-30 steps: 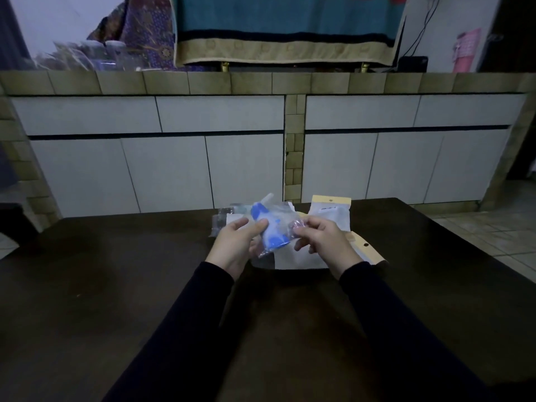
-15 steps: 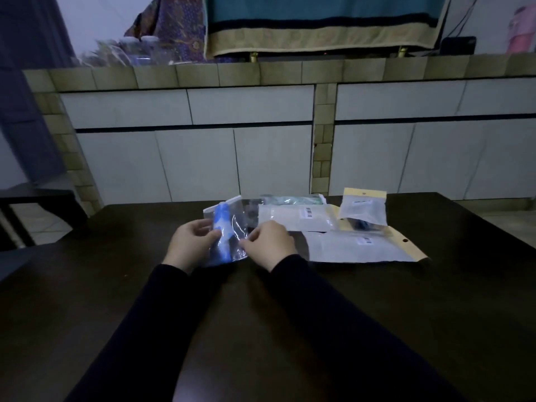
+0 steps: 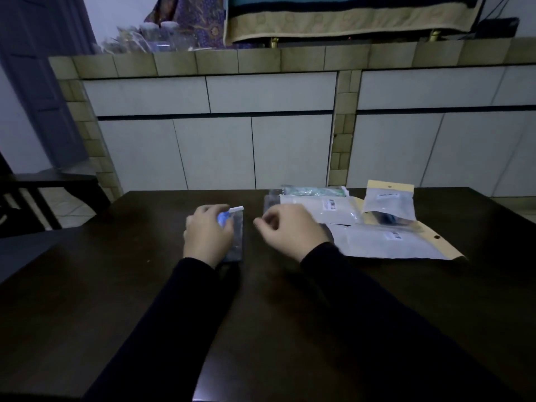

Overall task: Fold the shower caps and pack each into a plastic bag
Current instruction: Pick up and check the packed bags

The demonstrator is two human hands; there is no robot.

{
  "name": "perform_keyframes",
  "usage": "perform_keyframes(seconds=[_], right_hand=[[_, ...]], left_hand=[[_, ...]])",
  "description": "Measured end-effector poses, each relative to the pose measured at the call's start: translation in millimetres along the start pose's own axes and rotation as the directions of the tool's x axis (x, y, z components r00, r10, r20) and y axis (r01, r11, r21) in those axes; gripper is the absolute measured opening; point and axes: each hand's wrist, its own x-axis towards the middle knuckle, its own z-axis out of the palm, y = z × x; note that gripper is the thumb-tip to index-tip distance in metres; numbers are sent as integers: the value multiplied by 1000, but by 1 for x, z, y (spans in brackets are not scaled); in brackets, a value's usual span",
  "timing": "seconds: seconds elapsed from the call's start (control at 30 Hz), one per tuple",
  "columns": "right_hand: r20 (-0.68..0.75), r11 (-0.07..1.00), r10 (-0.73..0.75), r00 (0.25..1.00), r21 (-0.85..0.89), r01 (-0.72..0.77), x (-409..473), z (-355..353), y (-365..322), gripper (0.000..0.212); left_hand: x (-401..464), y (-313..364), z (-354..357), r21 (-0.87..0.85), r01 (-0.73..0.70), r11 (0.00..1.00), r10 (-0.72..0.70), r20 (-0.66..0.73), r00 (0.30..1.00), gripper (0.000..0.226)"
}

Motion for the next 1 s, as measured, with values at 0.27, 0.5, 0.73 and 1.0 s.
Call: perform_keyframes(seconds=[0.27,0.5,0.73,1.0], right_hand=[[16,850,455,890,-306,-429,-2,-74,101,28],[130,874,464,876,-226,-430,-11,-86,97,30],[364,945,314,877,-37,-324,-15,-88,96,46],[500,584,196,844,631,-510,-20,-74,95,52]], left_hand=[[-67,94,34,-38,-98,994,105,370,923,53],[-68,102,41,-199,-25,980,120,484,867,17],[-47,84,24,-599,142,788,130,389,912,24],[-47,82,35,-772,403,492,-35,445,895,76]])
